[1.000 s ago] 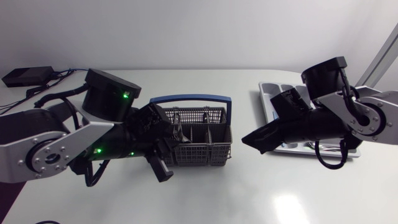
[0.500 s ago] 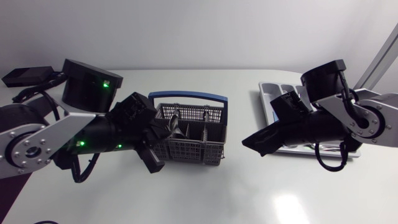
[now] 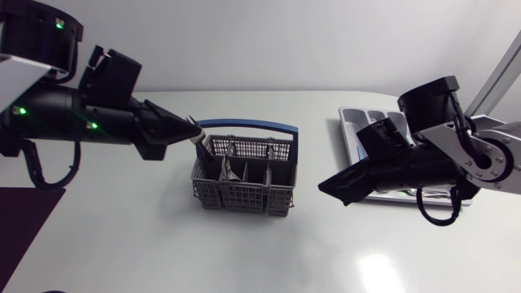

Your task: Unload the cutlery basket into the drawer organizer.

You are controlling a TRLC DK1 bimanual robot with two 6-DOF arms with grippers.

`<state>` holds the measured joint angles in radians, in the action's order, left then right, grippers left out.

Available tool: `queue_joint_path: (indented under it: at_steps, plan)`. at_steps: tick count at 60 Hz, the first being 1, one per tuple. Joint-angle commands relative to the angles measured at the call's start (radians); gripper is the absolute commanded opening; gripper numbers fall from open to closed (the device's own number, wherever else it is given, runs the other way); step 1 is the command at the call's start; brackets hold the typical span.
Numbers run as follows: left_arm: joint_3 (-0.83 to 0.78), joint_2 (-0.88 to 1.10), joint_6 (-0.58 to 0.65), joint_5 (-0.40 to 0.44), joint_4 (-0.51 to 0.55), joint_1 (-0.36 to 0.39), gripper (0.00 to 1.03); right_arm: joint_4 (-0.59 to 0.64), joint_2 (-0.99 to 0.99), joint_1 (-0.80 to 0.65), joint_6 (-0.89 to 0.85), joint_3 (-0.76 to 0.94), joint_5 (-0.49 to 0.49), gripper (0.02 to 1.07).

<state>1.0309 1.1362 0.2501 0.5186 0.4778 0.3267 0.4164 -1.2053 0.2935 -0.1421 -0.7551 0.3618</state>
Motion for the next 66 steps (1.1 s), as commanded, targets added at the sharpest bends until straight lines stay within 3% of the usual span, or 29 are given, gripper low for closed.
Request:
queue_joint_path:
  at_steps: [1,12,20,38,47,57,66]
  plan:
    - [0.07,-0.038,-0.025,0.044,0.045,-0.029,0.04,0.022,0.024,0.007,-0.014,0.0,0.002,0.86]
    - [0.133,-0.101,-0.025,0.072,0.131,-0.029,0.04,0.041,0.073,0.01,-0.027,-0.007,0.016,0.87]
    - [0.149,-0.161,-0.026,0.075,0.16,0.015,0.04,0.048,0.15,0.021,-0.039,-0.009,0.017,0.89]
    - [0.173,-0.237,-0.081,0.075,0.096,0.103,0.04,0.05,0.302,0.016,-0.056,0.022,0.014,0.89]
    - [0.181,-0.237,-0.107,0.075,0.064,0.186,0.04,0.064,0.368,0.015,-0.059,0.025,0.016,0.91]
    - [0.166,-0.2,-0.12,0.081,0.064,0.284,0.04,0.082,0.44,0.026,-0.06,0.025,0.054,0.92]
    - [0.161,-0.139,-0.118,0.126,0.064,0.313,0.04,0.09,0.466,0.096,-0.06,0.025,0.072,0.92]
